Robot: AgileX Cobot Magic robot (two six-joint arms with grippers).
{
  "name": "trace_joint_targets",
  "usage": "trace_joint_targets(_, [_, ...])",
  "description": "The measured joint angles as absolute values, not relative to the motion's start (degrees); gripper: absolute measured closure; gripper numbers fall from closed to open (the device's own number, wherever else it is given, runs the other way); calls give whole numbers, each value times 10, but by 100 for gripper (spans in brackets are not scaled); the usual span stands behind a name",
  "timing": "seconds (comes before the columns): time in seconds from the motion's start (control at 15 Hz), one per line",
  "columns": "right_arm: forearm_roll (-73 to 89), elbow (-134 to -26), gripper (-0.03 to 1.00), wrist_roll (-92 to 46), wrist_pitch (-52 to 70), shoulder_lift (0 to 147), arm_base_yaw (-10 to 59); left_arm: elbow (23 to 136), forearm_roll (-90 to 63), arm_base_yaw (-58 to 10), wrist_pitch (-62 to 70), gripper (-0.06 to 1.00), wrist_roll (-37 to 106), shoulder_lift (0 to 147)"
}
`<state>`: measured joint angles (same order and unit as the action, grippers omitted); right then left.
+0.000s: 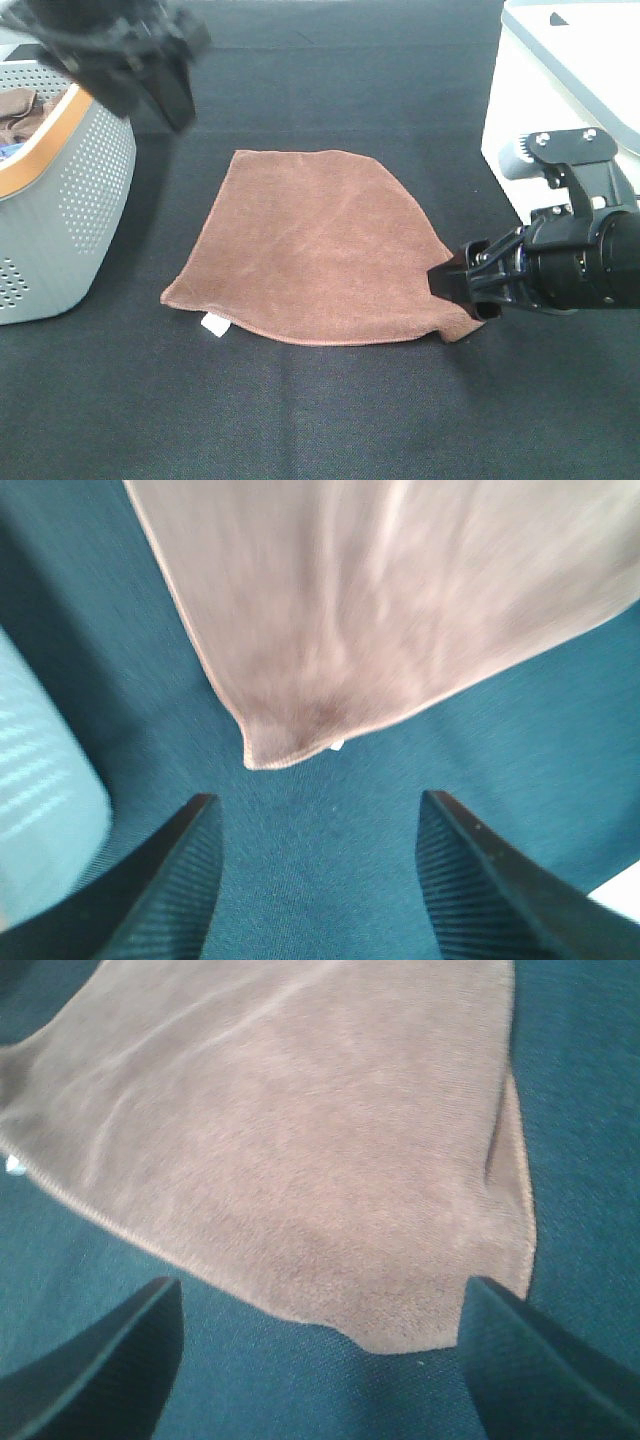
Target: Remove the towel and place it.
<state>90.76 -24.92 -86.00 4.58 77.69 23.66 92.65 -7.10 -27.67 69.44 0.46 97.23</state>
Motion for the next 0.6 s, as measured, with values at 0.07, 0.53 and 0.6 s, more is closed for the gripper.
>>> trace_joint_targets(0.07, [870,-249,24,-827,59,777,237,926,-71,-277,695,39,5,952])
trace_joint_targets(0.53, [269,-277,24,-253,266,778,237,916,-71,-277,696,39,-10,862])
trace_joint_targets(0.6, [155,-320,24,-132,348,776,237,893,-69,-277,696,39,-10,848])
